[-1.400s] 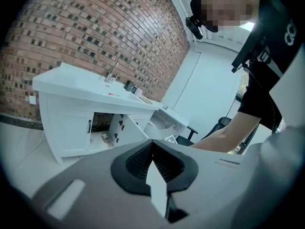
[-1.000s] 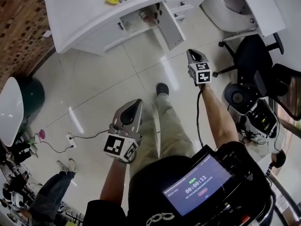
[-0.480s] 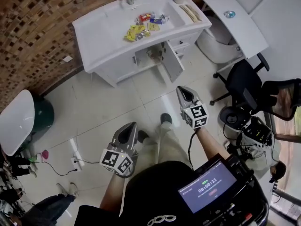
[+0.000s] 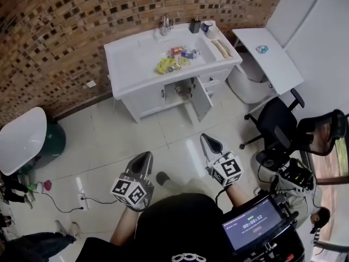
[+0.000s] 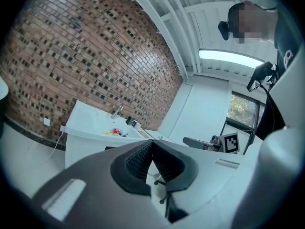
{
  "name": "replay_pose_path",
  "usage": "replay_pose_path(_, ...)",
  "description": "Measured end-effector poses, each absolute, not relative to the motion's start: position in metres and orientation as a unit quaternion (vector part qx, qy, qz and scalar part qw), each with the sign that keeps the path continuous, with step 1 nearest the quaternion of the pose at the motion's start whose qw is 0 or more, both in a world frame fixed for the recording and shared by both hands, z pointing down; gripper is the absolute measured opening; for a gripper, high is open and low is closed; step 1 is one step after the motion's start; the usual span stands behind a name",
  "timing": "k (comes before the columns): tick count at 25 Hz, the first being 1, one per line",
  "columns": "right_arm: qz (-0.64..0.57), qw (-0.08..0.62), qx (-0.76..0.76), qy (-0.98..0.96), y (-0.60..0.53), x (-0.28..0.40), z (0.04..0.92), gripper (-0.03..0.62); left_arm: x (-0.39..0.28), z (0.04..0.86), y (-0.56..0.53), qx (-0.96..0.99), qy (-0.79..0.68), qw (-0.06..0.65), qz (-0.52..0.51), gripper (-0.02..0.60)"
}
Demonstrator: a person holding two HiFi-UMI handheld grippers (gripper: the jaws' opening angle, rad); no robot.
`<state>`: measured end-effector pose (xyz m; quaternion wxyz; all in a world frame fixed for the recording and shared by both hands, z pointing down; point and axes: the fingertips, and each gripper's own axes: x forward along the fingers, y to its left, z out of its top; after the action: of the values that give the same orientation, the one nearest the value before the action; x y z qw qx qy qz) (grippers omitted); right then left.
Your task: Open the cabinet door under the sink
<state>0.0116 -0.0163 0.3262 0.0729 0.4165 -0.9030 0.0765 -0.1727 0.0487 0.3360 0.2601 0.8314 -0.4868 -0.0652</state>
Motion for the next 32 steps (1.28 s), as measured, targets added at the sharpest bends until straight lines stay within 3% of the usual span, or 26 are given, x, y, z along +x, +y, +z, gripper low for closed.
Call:
replay_pose_path(8,0.1,0.033,0.369,-0.923,0.056,0.007,0.292,-0.008,-0.139,0.305,0.083,0.823,-0.507,0.243,-0.079,0.017)
replay_pose_path(16,0.126,0.019,0.322,-0.938,0.157,0.049,0.296,-0.008,-0.055,0.305,0.167,0.829,-0.498,0.247,-0.053,0.017)
replay_pose_path(32,0.092,0.039,0.311,-0.945,0.255,0.1,0.295,-0.008,0.026,0.309,0.26,0.844,-0.479,0.238,-0.04,0.017)
